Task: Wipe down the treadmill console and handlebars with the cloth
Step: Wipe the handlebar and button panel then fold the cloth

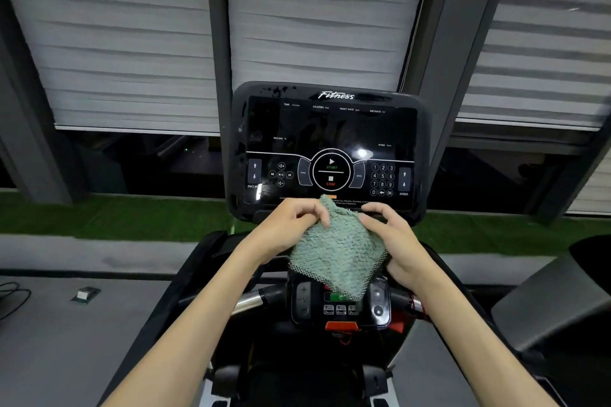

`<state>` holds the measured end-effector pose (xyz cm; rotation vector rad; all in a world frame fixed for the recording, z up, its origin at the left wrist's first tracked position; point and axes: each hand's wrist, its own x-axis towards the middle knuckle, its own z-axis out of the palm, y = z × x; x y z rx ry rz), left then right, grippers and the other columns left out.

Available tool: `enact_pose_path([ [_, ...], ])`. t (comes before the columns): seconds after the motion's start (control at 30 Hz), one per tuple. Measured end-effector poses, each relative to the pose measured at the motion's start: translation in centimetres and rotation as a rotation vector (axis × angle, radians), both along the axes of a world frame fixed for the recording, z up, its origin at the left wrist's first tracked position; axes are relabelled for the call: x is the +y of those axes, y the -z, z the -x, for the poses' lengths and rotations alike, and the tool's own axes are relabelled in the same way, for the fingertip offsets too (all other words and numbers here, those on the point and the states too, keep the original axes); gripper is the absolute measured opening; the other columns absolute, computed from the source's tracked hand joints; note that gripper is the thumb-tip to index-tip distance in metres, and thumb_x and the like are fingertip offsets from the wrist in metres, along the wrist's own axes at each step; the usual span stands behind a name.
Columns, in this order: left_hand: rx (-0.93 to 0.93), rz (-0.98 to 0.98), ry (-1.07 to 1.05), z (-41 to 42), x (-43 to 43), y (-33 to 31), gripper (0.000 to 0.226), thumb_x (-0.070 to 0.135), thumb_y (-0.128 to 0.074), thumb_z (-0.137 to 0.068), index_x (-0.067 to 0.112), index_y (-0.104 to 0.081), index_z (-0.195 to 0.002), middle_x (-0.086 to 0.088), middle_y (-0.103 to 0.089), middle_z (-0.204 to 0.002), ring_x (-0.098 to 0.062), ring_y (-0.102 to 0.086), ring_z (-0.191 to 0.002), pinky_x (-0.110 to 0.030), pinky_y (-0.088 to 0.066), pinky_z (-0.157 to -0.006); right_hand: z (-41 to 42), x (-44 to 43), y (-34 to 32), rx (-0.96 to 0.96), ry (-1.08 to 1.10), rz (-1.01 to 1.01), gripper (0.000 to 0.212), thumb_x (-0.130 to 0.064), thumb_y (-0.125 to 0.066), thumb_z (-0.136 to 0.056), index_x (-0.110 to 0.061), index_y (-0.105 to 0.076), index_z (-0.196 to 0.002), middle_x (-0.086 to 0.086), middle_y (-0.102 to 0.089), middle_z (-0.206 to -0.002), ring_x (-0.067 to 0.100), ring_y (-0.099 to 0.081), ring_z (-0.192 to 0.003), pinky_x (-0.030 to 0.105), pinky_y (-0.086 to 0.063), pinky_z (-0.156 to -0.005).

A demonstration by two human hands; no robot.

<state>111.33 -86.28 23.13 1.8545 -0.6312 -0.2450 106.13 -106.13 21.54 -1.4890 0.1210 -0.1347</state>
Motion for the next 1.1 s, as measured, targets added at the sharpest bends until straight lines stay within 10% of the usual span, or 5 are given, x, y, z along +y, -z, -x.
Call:
enact_pose_path([
  [0.2, 0.076, 0.048, 0.013, -0.5, -0.2, 0.9, 0.042, 0.014, -0.085, -0.074, 0.032, -0.072, -0.110, 0.005, -0.065, -0.122, -0.012, -0.064, -0.109, -0.036, -0.054, -0.095, 0.6, -0.6, 0.9, -0.021, -0.258, -0.018, 0.094, 0.009, -0.084, -0.058, -0.039, -0.044, -0.128, 0.019, -0.067, -0.113, 0.035, -0.067, -0.099, 0.043, -0.056, -0.076],
  [0.43, -0.237, -0.283, -0.194, -0.7, -0.9, 1.7, 0.046, 0.011, -0.083, -0.076, 0.031, -0.066, -0.115, 0.004, -0.059, -0.124, -0.012, -0.053, -0.112, -0.021, -0.038, -0.091, -0.3, -0.7, 1.6, -0.118, -0.071, 0.502, 0.051, -0.005, -0.084, -0.067, -0.026, -0.064, -0.109, -0.005, -0.061, -0.119, 0.012, -0.059, -0.108, 0.034, -0.052, -0.092],
  [0.67, -0.273, -0.414, -0.207, -0.8, -0.8, 2.3, 0.031, 0.022, -0.071, -0.090, 0.026, -0.065, -0.119, -0.002, -0.053, -0.128, -0.021, -0.047, -0.124, -0.036, -0.039, -0.107, -0.4, -0.7, 1.7, -0.149, -0.109, 0.672, 0.075, -0.010, -0.084, -0.066, -0.039, -0.050, -0.127, -0.019, -0.049, -0.130, -0.004, -0.045, -0.116, 0.011, -0.038, -0.091],
  [0.87, -0.426, -0.520, -0.222, -1.3, -0.6, 3.0, 0.025, 0.032, -0.063, -0.095, 0.020, -0.069, -0.116, 0.001, -0.043, -0.130, -0.019, -0.040, -0.121, -0.035, -0.039, -0.104, -0.7, -0.3, 2.0, -0.095, -0.004, 0.941, 0.019, -0.017, -0.078, -0.076, -0.021, -0.074, -0.094, -0.019, -0.059, -0.089, -0.002, -0.053, -0.087, 0.003, -0.034, -0.073],
  [1.1, -0.242, -0.368, -0.325, -1.1, -1.3, 3.6, 0.018, 0.039, -0.063, -0.092, 0.027, -0.065, -0.105, -0.002, -0.063, -0.104, -0.015, -0.043, -0.102, -0.032, -0.044, -0.079, -0.9, -0.1, 2.6, -0.119, 0.156, 0.815, 0.006, -0.021, -0.072, -0.080, -0.024, -0.070, -0.084, -0.012, -0.069, -0.082, 0.007, -0.057, -0.060, 0.014, -0.039, -0.059],
])
